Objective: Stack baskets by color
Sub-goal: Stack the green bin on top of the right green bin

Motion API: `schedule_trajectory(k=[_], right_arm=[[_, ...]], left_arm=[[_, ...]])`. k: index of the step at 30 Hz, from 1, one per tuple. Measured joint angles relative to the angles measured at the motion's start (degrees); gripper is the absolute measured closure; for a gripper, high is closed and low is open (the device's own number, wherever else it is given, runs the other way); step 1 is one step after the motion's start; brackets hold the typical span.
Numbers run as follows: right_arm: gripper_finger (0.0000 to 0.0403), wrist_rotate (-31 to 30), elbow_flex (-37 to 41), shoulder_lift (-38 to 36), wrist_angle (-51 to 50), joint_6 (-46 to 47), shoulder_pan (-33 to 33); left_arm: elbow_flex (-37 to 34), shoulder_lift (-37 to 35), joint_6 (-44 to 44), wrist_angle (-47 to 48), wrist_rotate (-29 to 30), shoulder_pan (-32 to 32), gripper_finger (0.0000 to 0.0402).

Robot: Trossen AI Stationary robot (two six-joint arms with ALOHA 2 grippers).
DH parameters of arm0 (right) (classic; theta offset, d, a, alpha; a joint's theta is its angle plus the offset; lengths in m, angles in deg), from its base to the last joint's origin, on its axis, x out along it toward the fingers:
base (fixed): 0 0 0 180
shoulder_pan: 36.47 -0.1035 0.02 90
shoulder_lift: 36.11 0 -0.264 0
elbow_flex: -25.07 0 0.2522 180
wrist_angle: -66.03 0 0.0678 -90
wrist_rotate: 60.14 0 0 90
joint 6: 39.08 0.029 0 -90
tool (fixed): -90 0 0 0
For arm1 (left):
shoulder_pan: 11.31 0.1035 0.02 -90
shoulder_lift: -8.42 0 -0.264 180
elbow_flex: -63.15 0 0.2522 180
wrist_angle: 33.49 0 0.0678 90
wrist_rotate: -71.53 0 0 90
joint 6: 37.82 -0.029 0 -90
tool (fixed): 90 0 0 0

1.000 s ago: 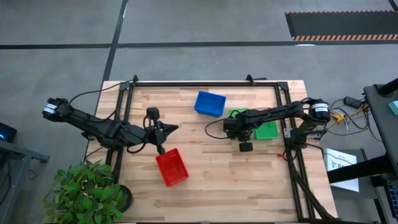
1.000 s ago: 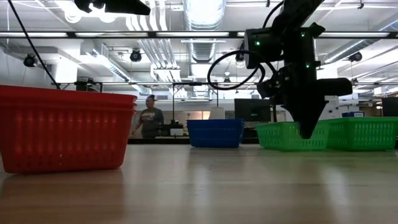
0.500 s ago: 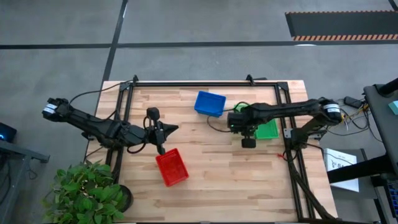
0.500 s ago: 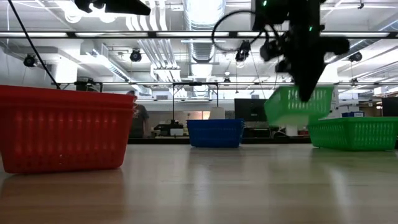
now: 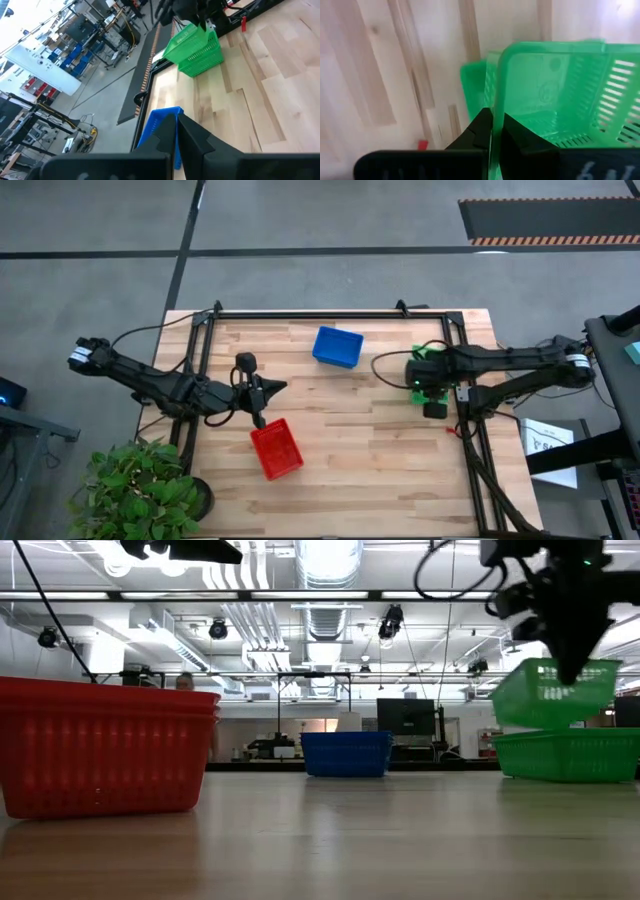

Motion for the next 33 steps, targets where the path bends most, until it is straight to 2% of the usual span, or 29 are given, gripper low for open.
schedule_trajectory(k=[5,12,25,33], right_arm=[[0.0394,0.04,6.4,-3.87,2.25,-0.28,-0.02],[0.0382,-0.22,5.29,-3.05,3.72,-0.85,-0.02],[0.0292,-1.42,4.68,4.4,2.86,-0.49,-0.02],[0.029,-1.4,0.3,5.81,3.14,0.02,-0.02]], left_arm=[[0.0,0.0,-0.01,-0.2,0.01,0.0,0.0402],[0.0,0.0,-0.01,-0.8,0.01,0.0,0.0402],[0.0,0.0,-0.03,-1.46,-0.01,0.0,0.0402],[0.0,0.0,-0.05,-1.44,-0.01,0.0,0.0402]])
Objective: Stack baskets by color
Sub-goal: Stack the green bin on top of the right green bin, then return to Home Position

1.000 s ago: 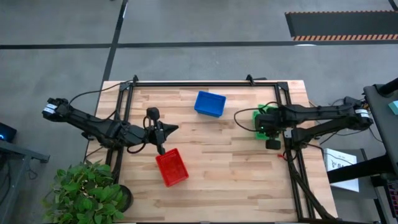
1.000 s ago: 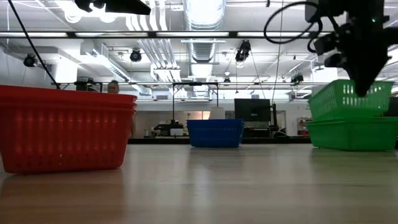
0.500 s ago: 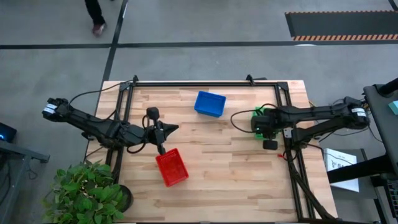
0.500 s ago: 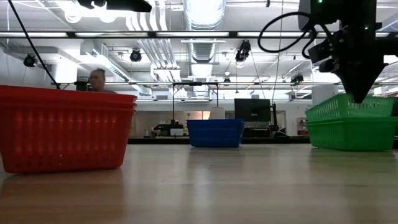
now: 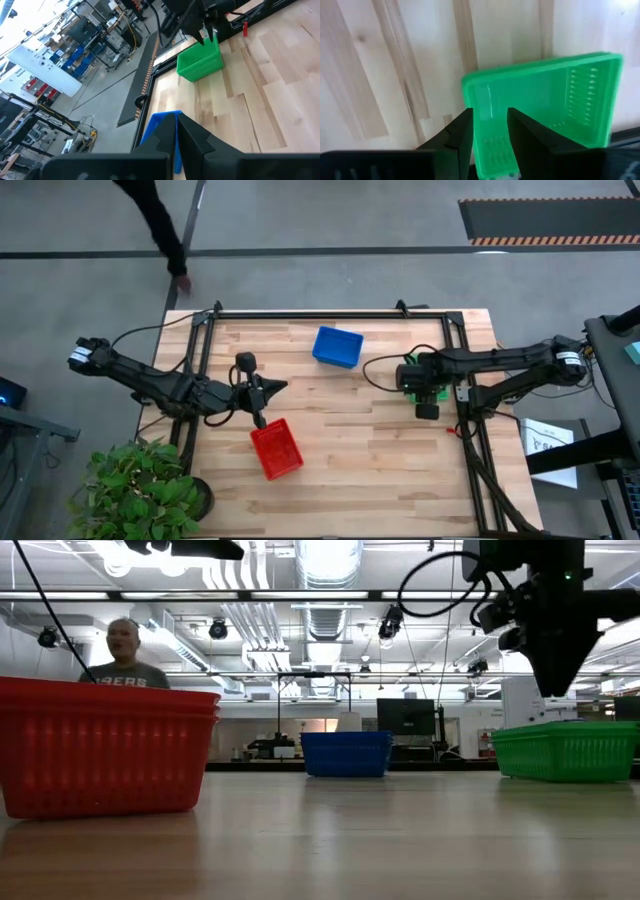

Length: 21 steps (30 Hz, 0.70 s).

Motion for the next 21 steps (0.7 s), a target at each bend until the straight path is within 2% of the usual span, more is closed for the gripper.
schedule_trajectory(k=[6,9,12,17,19,21], right_arm=[[0.0293,-0.03,-2.02,-0.1,1.23,2.05,0.01],[0.0298,0.01,-0.45,-0.99,7.94,1.97,-0.02],[0.0311,0.37,3.01,-2.76,19.71,-0.54,-0.52],[0.034,0.44,12.41,-6.81,44.02,-10.31,-0.61],[0.035,0.07,16.4,-8.86,52.16,-14.71,-0.4],[0.0359,-1.18,19.46,-11.29,57.76,-18.4,0.06]], left_arm=[[0.0,-0.23,-0.09,0.0,0.0,-0.01,0.0402],[0.0,-0.63,-0.09,0.84,-0.92,0.0,0.0402],[-0.19,-1.54,-0.11,3.2,-7.32,0.0,0.0402],[-3.79,-5.04,-0.15,3.43,-23.7,-0.02,0.0402],[-5.55,-7.43,0.26,3.33,-27.09,-0.02,0.0402],[-6.99,-10.42,1.76,3.15,-28.01,-0.02,0.0402]])
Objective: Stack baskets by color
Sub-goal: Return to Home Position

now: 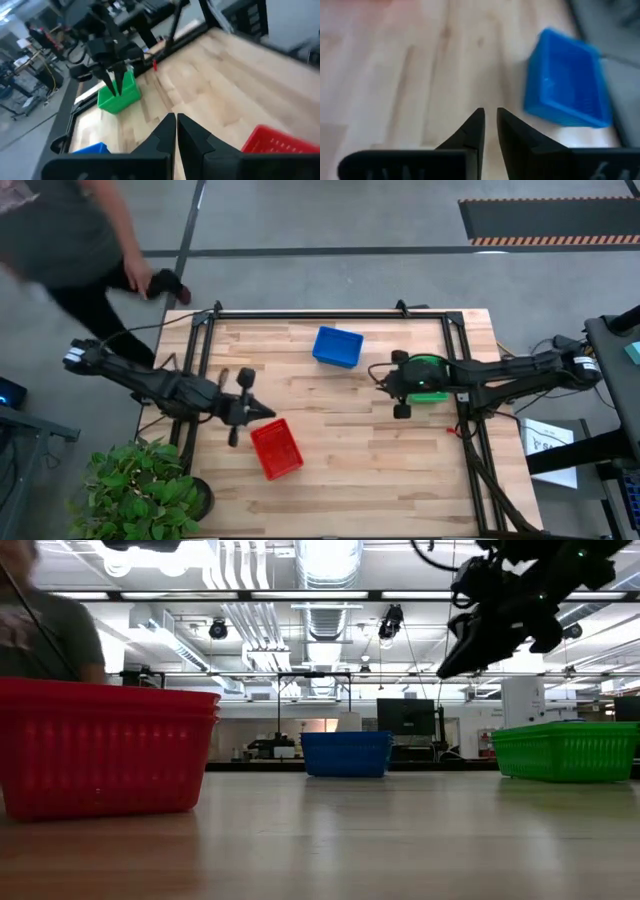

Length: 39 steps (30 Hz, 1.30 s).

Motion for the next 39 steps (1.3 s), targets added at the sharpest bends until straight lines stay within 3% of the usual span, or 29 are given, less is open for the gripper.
schedule_trajectory(k=[10,15,20,34,39], right_arm=[[0.0376,-1.73,11.78,-17.47,16.3,-6.95,2.07],[0.0375,0.3,17.88,-25.22,20.79,-8.25,2.32],[0.0375,0.73,22.09,-32.71,20.81,-7.21,2.36],[0.0374,1.27,24.19,-54.36,7.5,-4.21,2.35],[0.0375,1.25,24.78,-53.52,5.68,-2.92,2.36]], left_arm=[[-11.14,-17.31,5.74,-0.43,-5.21,0.0,0.0402],[-19.77,-23.55,6.42,-8.51,-5.15,0.0,0.0402],[-26.91,-30.12,7.75,-16.38,-4.75,0.0,0.0402],[-37.1,-44.39,12.09,-15.75,-0.91,0.02,0.0402],[-37.12,-45.43,13.24,-14.64,-0.69,0.0,0.0402]])
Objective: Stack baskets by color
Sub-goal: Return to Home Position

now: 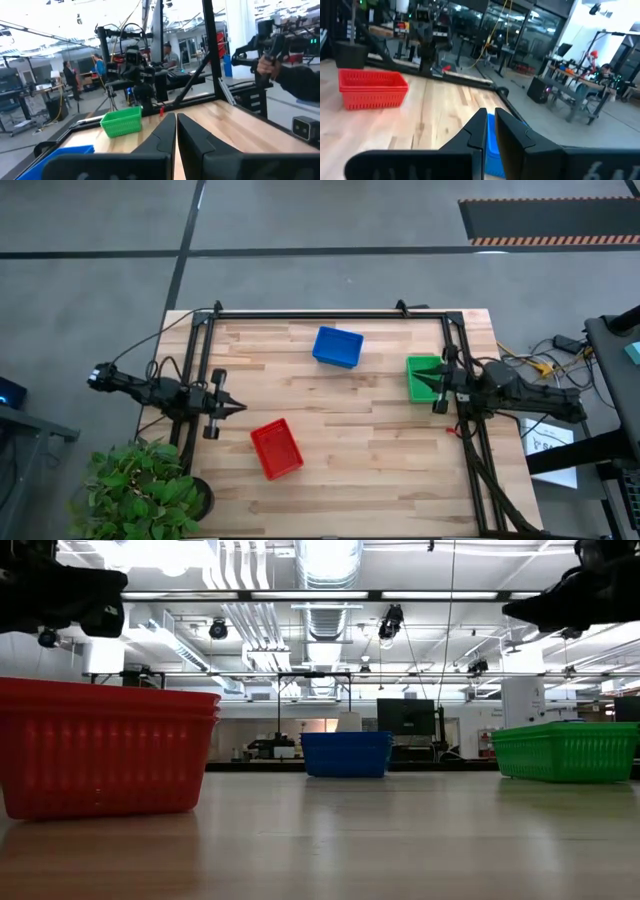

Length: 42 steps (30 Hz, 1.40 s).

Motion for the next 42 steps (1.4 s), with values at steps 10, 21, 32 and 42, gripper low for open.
schedule_trajectory(k=[10,21,32,42], right_arm=[[0.0375,1.5,7.13,-0.89,4.18,2.43,0.02],[0.0375,2.99,9.25,0.2,11.66,9.24,0.0],[0.0374,2.92,9.25,0.58,11.57,11.81,0.0],[0.0374,2.92,9.28,0.6,11.55,11.79,0.0]], left_arm=[[-0.06,0.94,1.41,0.05,3.07,0.0,0.0402],[-0.15,1.44,1.37,-0.02,4.16,0.0,0.0402],[-0.2,1.72,1.35,-0.04,4.11,0.0,0.0402],[-0.22,1.73,1.33,-0.05,4.09,0.0,0.0402]])
